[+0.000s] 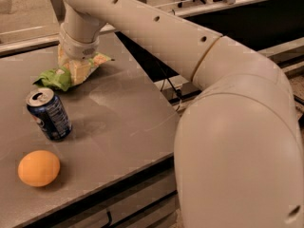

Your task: Pick green rice chip bag

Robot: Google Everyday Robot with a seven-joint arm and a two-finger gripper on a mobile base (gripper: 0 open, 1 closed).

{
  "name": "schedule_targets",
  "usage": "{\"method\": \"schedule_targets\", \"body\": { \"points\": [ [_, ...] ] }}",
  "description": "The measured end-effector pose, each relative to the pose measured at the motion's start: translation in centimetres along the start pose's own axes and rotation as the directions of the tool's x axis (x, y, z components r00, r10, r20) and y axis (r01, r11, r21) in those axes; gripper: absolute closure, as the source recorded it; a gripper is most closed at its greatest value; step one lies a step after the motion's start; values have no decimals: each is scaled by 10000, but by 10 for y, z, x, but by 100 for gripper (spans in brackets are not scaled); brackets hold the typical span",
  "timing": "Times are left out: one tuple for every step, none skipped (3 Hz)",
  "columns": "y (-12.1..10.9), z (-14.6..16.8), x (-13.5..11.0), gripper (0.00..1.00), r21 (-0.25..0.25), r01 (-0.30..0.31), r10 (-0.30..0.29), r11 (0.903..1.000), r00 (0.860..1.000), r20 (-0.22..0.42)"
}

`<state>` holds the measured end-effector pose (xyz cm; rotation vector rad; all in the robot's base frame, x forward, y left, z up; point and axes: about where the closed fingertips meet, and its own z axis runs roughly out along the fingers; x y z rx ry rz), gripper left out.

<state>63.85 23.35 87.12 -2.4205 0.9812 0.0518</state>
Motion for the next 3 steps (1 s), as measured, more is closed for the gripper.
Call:
{"method": "schedule_targets", "body": {
  "points": [
    [-13,-33,6,100,647,-361,374,9973,9991,-188],
    [-26,-75,18,100,1447,-550,641,9879,9962,-590],
    [-37,-105,22,100,1842,-663,771,9807,9957,-520]
  ]
}}
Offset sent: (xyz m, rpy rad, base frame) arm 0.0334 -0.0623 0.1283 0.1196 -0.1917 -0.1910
